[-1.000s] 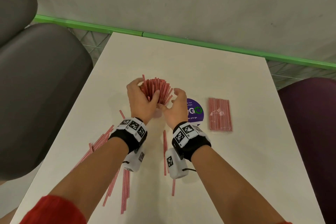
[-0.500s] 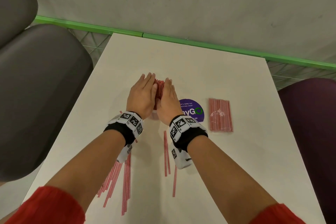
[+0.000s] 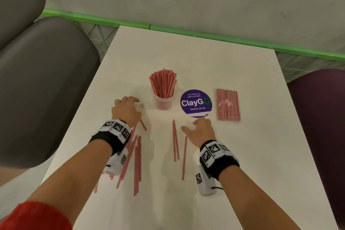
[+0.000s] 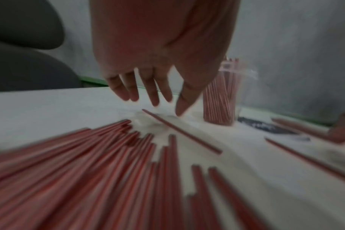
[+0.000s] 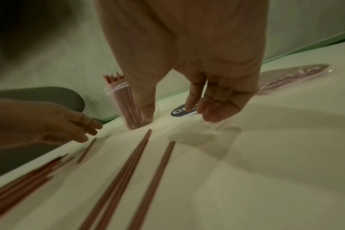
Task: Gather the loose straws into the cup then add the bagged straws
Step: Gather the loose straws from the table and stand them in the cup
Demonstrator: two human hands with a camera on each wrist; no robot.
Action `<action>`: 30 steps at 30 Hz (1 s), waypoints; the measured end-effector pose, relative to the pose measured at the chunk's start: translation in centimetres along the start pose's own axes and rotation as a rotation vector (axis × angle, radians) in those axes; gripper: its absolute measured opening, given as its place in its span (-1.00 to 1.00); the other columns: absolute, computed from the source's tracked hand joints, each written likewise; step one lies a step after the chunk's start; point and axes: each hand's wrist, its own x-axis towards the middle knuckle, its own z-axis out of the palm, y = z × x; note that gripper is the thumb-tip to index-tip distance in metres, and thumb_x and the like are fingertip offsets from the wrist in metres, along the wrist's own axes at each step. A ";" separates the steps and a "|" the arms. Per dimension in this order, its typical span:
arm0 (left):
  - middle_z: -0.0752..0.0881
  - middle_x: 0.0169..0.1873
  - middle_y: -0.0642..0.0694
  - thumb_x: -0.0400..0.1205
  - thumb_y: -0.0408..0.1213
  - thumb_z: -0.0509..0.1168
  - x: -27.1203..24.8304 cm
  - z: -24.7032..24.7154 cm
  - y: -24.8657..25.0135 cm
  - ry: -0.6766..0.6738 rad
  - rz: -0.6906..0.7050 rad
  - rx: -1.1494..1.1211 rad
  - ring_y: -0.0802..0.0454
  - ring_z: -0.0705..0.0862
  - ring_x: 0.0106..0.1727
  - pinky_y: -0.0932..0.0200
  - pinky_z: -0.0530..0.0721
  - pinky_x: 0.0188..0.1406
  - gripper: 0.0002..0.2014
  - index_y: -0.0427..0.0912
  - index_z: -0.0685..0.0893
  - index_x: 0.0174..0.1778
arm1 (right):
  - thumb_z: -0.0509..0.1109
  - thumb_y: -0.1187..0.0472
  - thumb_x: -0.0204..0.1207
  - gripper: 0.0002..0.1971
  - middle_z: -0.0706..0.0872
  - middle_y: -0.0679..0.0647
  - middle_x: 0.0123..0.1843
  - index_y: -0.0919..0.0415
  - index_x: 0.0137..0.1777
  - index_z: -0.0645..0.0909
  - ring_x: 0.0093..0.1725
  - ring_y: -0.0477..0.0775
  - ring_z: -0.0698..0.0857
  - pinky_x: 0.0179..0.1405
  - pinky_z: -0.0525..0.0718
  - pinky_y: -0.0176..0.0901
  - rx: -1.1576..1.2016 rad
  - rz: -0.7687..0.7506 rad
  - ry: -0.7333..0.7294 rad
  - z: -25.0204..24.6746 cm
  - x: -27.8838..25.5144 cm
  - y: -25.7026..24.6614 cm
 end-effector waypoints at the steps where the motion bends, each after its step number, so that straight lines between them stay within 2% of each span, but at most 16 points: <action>1: 0.56 0.32 -0.09 0.54 -0.31 0.25 -0.4 0.3 -0.3 -0.038 0.061 0.114 -0.18 0.40 0.37 -0.07 0.40 0.31 -0.58 -0.04 0.51 0.35 | 0.40 -0.18 0.41 -0.28 0.44 0.22 0.42 0.31 0.41 0.39 0.38 0.23 0.53 0.38 0.51 0.01 -0.068 0.039 -0.047 0.2 -0.4 0.5; 3: 0.58 0.30 -0.01 0.58 -0.24 0.25 -0.9 0.5 -0.4 -0.050 0.180 0.284 -0.13 0.39 0.36 -0.05 0.34 0.30 -0.65 0.03 0.54 0.30 | 0.38 -0.28 0.37 -0.16 0.44 0.23 0.47 0.32 0.47 0.33 0.43 0.23 0.50 0.40 0.49 0.01 -0.175 0.084 -0.119 0.6 -1.2 1.1; 5: 0.59 0.26 0.02 0.60 -0.12 0.26 -0.9 0.3 -0.4 -0.047 0.277 0.422 -0.11 0.40 0.35 -0.04 0.32 0.28 -0.72 0.05 0.57 0.24 | 0.42 -0.28 0.34 -0.15 0.47 0.21 0.45 0.32 0.46 0.35 0.42 0.21 0.51 0.37 0.51 -0.02 -0.205 0.080 -0.124 1.2 -1.9 1.2; 7: 0.61 0.20 0.03 0.60 -0.04 0.25 -0.9 0.0 -0.2 -0.063 0.373 0.570 -0.09 0.42 0.31 -0.03 0.33 0.27 -0.76 0.05 0.59 0.15 | 0.47 -0.22 0.33 -0.23 0.52 0.19 0.37 0.31 0.38 0.41 0.35 0.20 0.56 0.29 0.57 -0.03 -0.204 0.037 -0.098 2.0 -2.6 0.8; 11: 0.61 0.11 0.00 0.64 -0.08 0.18 -1.1 0.0 0.2 -0.103 0.481 0.742 -0.10 0.44 0.25 -0.02 0.34 0.23 -0.80 -0.02 0.63 0.08 | 0.45 -0.04 0.44 -0.44 0.54 0.19 0.31 0.32 0.31 0.48 0.29 0.19 0.59 0.21 0.58 -0.04 -0.176 -0.023 -0.045 3.6 -3.2 -0.9; 13: 0.66 -0.01 -0.02 0.60 -0.15 0.27 -1.5 -0.1 0.5 -0.098 0.500 0.785 -0.11 0.53 0.15 -0.02 0.42 0.11 -0.86 -0.08 0.68 -0.02 | 0.42 0.06 0.49 -0.57 0.62 0.21 0.26 0.32 0.25 0.56 0.25 0.22 0.63 0.16 0.60 -0.04 -0.160 -0.049 -0.022 4.2 -3.1 -1.8; 15: 0.70 -0.24 -0.02 0.42 -0.19 0.48 -1.8 -0.3 0.6 -0.076 0.502 0.808 -0.09 0.63 -0.09 0.02 0.51 -0.13 -0.90 -0.10 0.71 -0.25 | 0.38 0.12 0.53 -0.68 0.69 0.23 0.20 0.31 0.19 0.63 0.21 0.25 0.66 0.11 0.62 -0.06 -0.189 -0.073 -0.023 4.7 -2.9 -2.4; 16: 0.70 -0.25 -0.03 0.41 -0.22 0.48 -1.8 -0.1 0.5 -0.058 0.522 0.810 -0.09 0.64 -0.12 0.03 0.52 -0.17 -0.90 -0.12 0.70 -0.25 | 0.36 0.15 0.54 -0.70 0.71 0.24 0.19 0.31 0.18 0.65 0.20 0.25 0.67 0.10 0.63 -0.06 -0.202 -0.078 -0.029 4.8 -2.8 -2.6; 17: 0.70 -0.16 -0.06 0.50 -0.27 0.39 -1.9 0.0 0.4 -0.079 0.532 0.786 -0.11 0.63 -0.04 0.02 0.51 -0.10 -0.93 -0.15 0.68 -0.14 | 0.35 0.16 0.55 -0.71 0.72 0.25 0.19 0.31 0.18 0.65 0.20 0.25 0.67 0.12 0.63 -0.05 -0.209 -0.078 -0.037 4.8 -2.8 -2.8; 19: 0.65 0.01 -0.13 0.61 -0.41 0.15 -2.1 0.3 0.2 -0.096 0.511 0.704 -0.16 0.56 0.07 0.00 0.44 0.03 -0.82 -0.23 0.56 0.09 | 0.31 0.19 0.58 -0.71 0.71 0.25 0.21 0.31 0.22 0.64 0.23 0.25 0.67 0.15 0.63 -0.05 -0.234 -0.084 -0.055 4.9 -2.7 -3.0; 21: 0.65 -0.01 -0.19 0.60 -0.51 0.05 -2.3 0.1 0.1 -0.094 0.464 0.533 -0.16 0.53 -0.07 0.01 0.44 -0.01 -0.76 -0.28 0.46 0.15 | 0.28 0.23 0.60 -0.72 0.68 0.26 0.25 0.34 0.24 0.60 0.26 0.25 0.65 0.17 0.61 -0.05 -0.287 -0.113 -0.070 4.8 -2.7 -3.1; 23: 0.66 -0.04 -0.26 0.60 -0.53 0.06 -2.6 -0.3 -0.2 -0.088 0.349 0.269 -0.13 0.49 -0.21 0.04 0.46 -0.18 -0.77 -0.30 0.41 0.16 | 0.22 0.27 0.62 -0.73 0.65 0.27 0.28 0.37 0.24 0.56 0.28 0.25 0.63 0.19 0.59 -0.03 -0.353 -0.147 -0.081 4.9 -2.9 -3.4; 24: 0.65 -0.03 -0.29 0.61 -0.52 0.09 -2.8 -0.5 -0.5 -0.094 0.282 0.140 -0.13 0.51 -0.20 0.04 0.44 -0.22 -0.77 -0.30 0.40 0.18 | 0.19 0.29 0.63 -0.73 0.64 0.27 0.29 0.37 0.25 0.54 0.29 0.26 0.62 0.21 0.58 -0.03 -0.387 -0.164 -0.089 5.1 -3.0 -3.5; 26: 0.64 0.02 -0.30 0.62 -0.48 0.12 -3.4 -1.1 -0.8 -0.090 0.162 -0.055 -0.20 0.60 -0.07 0.05 0.49 -0.17 -0.72 -0.31 0.39 0.26 | 0.16 0.33 0.64 -0.73 0.60 0.28 0.32 0.39 0.28 0.50 0.32 0.24 0.59 0.25 0.56 -0.04 -0.466 -0.204 -0.101 5.2 -3.2 -3.8; 28: 0.61 0.04 -0.29 0.62 -0.50 0.11 -3.9 -1.3 -1.0 -0.091 0.120 -0.161 -0.22 0.62 0.09 0.06 0.54 -0.06 -0.66 -0.31 0.39 0.33 | 0.13 0.36 0.64 -0.72 0.56 0.28 0.35 0.40 0.30 0.45 0.35 0.22 0.56 0.30 0.52 -0.07 -0.539 -0.253 -0.110 5.2 -3.6 -3.9; 30: 0.59 -0.06 -0.21 0.64 -0.51 0.05 -4.3 -1.2 -1.1 -0.058 0.131 -0.273 -0.15 0.63 -0.02 0.13 0.52 -0.14 -0.67 -0.29 0.42 0.34 | 0.10 0.37 0.65 -0.72 0.54 0.27 0.36 0.41 0.31 0.43 0.37 0.22 0.53 0.32 0.48 -0.09 -0.568 -0.289 -0.126 5.0 -3.8 -4.1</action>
